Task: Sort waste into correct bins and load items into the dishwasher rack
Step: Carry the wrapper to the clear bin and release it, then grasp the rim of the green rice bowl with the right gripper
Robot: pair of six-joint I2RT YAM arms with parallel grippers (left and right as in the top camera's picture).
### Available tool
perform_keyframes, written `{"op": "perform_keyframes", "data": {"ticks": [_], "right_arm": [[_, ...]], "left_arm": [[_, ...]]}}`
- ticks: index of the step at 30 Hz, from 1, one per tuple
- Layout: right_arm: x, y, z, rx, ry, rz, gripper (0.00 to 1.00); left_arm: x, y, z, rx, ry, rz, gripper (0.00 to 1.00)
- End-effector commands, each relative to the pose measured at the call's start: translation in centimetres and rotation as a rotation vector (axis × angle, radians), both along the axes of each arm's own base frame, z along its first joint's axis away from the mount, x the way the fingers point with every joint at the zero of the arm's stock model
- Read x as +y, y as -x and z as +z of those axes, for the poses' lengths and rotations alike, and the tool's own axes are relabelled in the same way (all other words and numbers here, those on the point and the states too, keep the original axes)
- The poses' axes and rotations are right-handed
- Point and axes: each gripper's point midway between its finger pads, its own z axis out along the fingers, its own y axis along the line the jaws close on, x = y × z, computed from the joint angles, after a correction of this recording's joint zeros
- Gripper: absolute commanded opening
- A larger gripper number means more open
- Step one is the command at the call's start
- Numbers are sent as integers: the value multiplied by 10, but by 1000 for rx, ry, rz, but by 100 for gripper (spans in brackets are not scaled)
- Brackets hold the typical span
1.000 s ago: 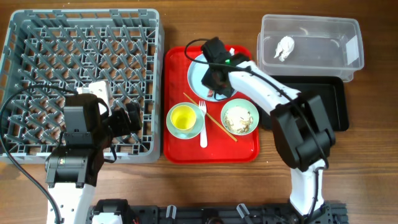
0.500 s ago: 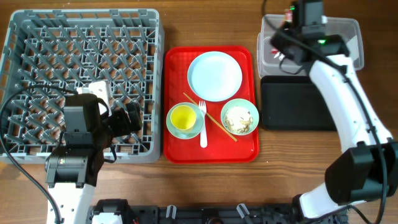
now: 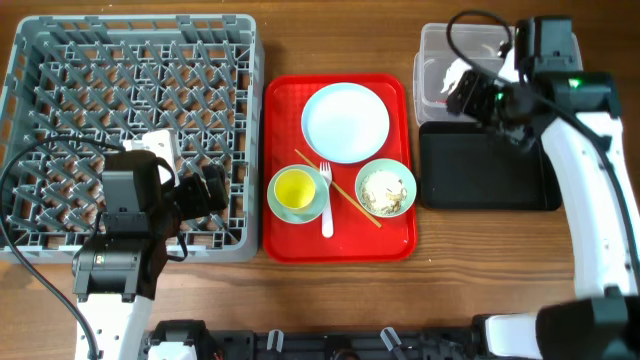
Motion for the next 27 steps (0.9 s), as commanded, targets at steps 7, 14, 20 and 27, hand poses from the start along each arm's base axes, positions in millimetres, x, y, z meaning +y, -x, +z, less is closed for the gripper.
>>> {"op": "perform_keyframes", "data": {"ticks": [7,14,20,27], "right_arm": [[100,66,-19,74,21,365,79],[145,79,-84,110,98,448,66],[170,73,-141,149,119,460,57],[177,74,-181,237,123,398,35]], "left_arm": [[3,-2,9,-22,0,19,100],[3,0,7,-10,-1,19,100],[3,0,7,-10,-1,19,100],[3,0,6,-7,-1,19,100]]}}
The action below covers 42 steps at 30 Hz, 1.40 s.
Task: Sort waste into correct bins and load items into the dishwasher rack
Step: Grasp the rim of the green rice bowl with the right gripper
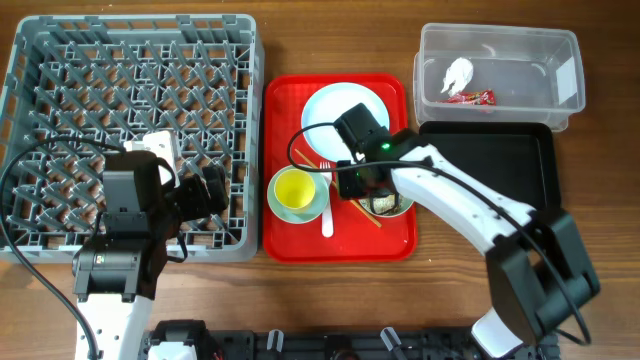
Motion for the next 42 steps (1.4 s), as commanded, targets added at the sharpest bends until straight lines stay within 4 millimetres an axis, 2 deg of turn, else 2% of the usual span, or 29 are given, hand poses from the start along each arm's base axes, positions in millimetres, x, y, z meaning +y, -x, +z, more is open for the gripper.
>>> {"op": "perform_keyframes", "data": {"ticks": [1,7,13,17,26,31,36,39,42], "right_arm": [[-3,1,-19,34,35,-75,32],[-7,2,-21,44,52,-124,20],[-10,5,-22,63,60,-160,17],[-13,10,-32,96,84,-166,18],[-11,8,-29,94,82,-166,4],[-5,-2,-1,62,59,-163,4],[-2,-18,51,-30,6,-150,4],[-12,-23,74,-57,-16,-181,4],[-31,-30,89,-70,-47,-213,4]], "left_arm": [[3,-2,8,-20,-1,19,100],[3,-2,8,-20,-1,19,100],[3,-2,8,-20,-1,19,100],[3,-1,8,-17,-1,19,100],[3,-1,8,-17,-1,19,100],[3,-1,8,-17,-1,19,100],[3,-1,8,-17,-1,19,100],[3,-1,8,-17,-1,19,100],[3,-1,8,-18,-1,19,100]]}}
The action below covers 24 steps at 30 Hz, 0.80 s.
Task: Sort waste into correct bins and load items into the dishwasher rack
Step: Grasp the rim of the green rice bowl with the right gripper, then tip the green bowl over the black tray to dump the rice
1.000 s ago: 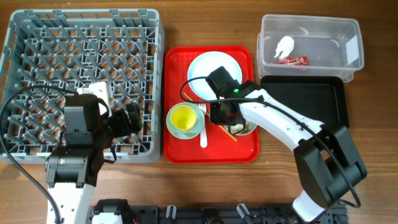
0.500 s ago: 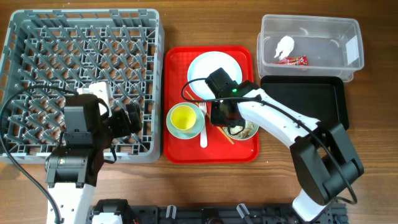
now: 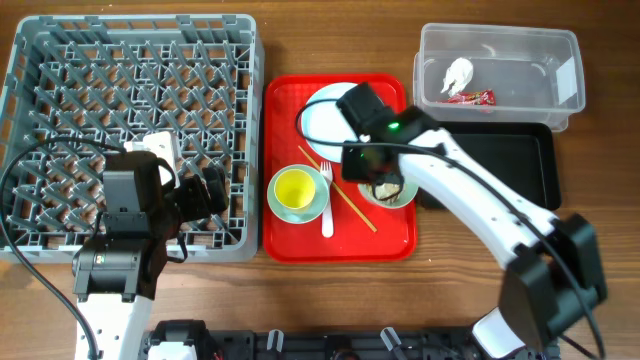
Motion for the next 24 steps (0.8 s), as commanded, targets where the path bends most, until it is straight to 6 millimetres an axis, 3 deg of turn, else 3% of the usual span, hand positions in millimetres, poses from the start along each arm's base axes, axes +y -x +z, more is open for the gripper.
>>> {"op": "perform_keyframes", "data": {"ticks": [1,7,10,17,24], "right_arm": [[-22,-17,37,-74,-68,-29,4],[-56,-39,53,-62,-284,-29,4],[-88,-52,65,-89,-428,-30,4],[-124,-47,52,-89,-609,-82,4],[-139,-46,51,-109,-879,-171,4]], "left_arm": [[3,-2,9,-23,-1,19,100],[3,-2,9,-23,-1,19,100],[3,-2,9,-23,-1,19,100],[3,-3,9,-26,-1,19,100],[3,-3,9,-25,-1,19,100]]}}
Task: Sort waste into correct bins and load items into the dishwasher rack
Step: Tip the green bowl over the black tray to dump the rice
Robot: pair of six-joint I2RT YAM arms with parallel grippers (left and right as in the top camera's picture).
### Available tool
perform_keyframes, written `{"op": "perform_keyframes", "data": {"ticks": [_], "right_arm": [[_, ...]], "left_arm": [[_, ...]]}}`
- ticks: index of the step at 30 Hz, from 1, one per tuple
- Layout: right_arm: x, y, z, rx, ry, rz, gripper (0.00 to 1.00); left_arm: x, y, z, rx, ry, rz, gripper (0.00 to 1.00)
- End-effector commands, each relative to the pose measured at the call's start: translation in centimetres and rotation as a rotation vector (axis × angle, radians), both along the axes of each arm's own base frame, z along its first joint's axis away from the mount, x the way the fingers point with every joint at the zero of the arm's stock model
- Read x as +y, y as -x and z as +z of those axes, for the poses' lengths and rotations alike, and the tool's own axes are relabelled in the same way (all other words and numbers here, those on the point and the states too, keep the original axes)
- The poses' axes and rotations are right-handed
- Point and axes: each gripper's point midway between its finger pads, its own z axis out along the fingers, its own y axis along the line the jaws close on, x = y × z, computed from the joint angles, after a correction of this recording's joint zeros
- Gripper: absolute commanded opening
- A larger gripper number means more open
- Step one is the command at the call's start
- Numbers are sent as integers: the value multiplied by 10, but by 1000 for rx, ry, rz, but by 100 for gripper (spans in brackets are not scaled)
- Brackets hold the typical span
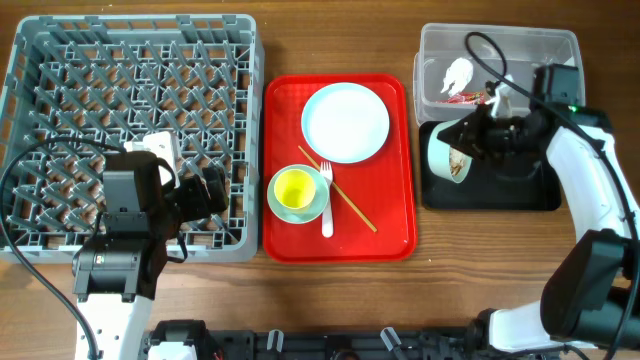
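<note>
My right gripper (478, 138) is shut on the rim of a green bowl (447, 152). The bowl is tipped on its side over the left part of the black bin (500, 190), and food scraps show inside it. On the red tray (390, 225) lie a white plate (345, 122), a yellow cup in a green bowl (295, 192), a white fork (326, 205) and a chopstick (350, 205). My left gripper (212, 190) hovers over the right front of the grey dishwasher rack (130, 60); its jaws are not clear from above.
A clear bin (530, 50) at the back right holds a white tissue (458, 72) and a red wrapper (470, 97). The right arm's cable loops over that bin. Bare wood table lies in front of the tray and bins.
The green bowl with food has left the tray's right front. My right gripper now holds it tilted over the black bin, to the right of where it stood.
First my right gripper was over the clear bin while the food bowl stood on the tray. Then the gripper was down at the bowl on the tray, and stayed there. Now the bowl is off the tray, tipped above the black bin. The left arm never moved.
</note>
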Motion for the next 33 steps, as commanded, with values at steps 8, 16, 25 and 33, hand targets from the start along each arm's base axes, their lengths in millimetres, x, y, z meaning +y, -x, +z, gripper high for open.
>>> {"op": "perform_keyframes", "data": {"ticks": [8,16,25,33], "right_arm": [[-23,-1,22,-35,-453,-150,4],[-59,-4,29,19,-583,-298,4],[-82,-6,54,8,-715,-328,4],[-91,-3,76,26,-822,-298,4]], "left_arm": [[3,-3,9,-25,-1,18,100],[3,-3,9,-25,-1,18,100],[3,-3,9,-25,-1,18,100],[3,-3,9,-25,-1,18,100]]}}
